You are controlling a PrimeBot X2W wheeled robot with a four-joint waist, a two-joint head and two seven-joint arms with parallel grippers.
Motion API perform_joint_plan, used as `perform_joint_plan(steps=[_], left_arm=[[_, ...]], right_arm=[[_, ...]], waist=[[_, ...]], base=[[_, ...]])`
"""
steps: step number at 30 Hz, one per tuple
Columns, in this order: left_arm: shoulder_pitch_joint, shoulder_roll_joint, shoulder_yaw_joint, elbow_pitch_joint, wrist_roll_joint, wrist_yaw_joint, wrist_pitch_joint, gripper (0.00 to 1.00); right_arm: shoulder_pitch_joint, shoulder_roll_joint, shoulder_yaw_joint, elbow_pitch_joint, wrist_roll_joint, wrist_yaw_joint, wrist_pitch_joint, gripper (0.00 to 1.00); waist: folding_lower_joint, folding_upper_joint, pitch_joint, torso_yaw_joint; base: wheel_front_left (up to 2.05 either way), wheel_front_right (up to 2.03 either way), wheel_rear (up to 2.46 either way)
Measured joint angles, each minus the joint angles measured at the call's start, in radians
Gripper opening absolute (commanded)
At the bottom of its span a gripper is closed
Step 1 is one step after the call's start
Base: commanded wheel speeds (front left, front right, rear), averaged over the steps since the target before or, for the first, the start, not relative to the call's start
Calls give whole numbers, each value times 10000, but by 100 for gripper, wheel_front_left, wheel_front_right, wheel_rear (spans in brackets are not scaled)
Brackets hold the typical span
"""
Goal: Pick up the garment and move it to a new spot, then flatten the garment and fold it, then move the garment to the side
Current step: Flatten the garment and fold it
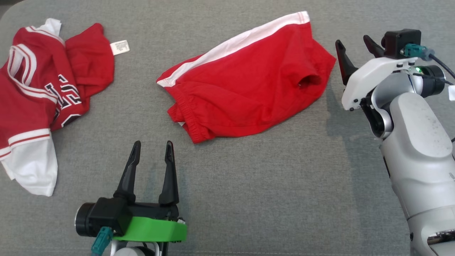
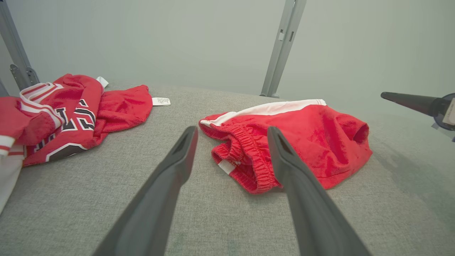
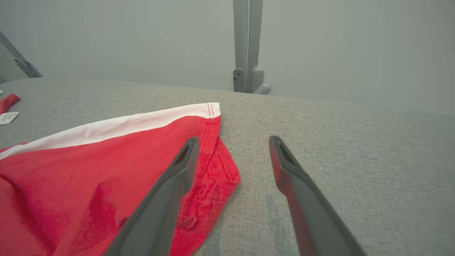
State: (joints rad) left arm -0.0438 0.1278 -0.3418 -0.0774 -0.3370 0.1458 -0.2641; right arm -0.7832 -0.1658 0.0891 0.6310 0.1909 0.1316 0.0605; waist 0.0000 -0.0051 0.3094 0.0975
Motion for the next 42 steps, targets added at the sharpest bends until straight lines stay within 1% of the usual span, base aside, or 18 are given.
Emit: perform_joint_plan(steps=[3,8,12,15,18,21,27,33,34,35,36,42], left_arm=[[-52,-274,-31,209,228,-270,-2,100],[-55,-546,4,464,401,-583,0,100],[-47,-671,71,537,468,-713,-2,100],[-55,-717,102,562,491,-761,0,100],[-92,-748,159,566,491,-769,0,100],[-104,-754,209,575,481,-769,0,100],[-239,-759,138,581,280,-732,0,100],[-344,-763,73,556,201,-650,-2,100],[-344,-763,75,556,186,-644,-2,100],[-344,-763,77,556,174,-623,0,100],[-344,-763,81,556,163,-616,0,100],[-344,-765,199,579,148,-535,-2,100]], right_arm=[[-574,205,-155,713,-21,0,282,100],[-1331,253,-644,1891,-629,0,456,100],[-1697,199,-1012,2692,-1296,0,587,100],[-1896,73,-1110,3127,-1916,0,675,100],[-1966,-79,-1160,3442,-2408,0,702,100],[-2086,-105,-1197,3684,-2640,2,759,100],[-2259,-174,-1141,4082,-2696,12,882,100],[-2502,-130,-1158,4514,-2362,13,1241,100],[-2529,-127,-1135,4571,-2263,13,1258,80],[-2547,-117,-1087,4612,-2173,13,1279,29],[-2572,-90,-1041,4650,-2061,12,1317,0],[-2602,61,-650,4775,-1377,13,1323,0]], waist=[[0,0,199,394],[0,0,467,1000],[0,0,648,1395],[1,0,822,1568],[0,0,974,1662],[0,0,1036,1663],[0,0,1057,1584],[0,0,1142,1537],[0,0,1148,1530],[0,0,1150,1520],[0,0,1154,1505],[0,0,1102,1291]], base=[[0,0,0],[0,0,0],[0,0,0],[0,0,0],[0,0,0],[0,0,0],[0,0,0],[0,0,0],[0,0,0],[0,0,0],[0,0,0],[0,0,0]])
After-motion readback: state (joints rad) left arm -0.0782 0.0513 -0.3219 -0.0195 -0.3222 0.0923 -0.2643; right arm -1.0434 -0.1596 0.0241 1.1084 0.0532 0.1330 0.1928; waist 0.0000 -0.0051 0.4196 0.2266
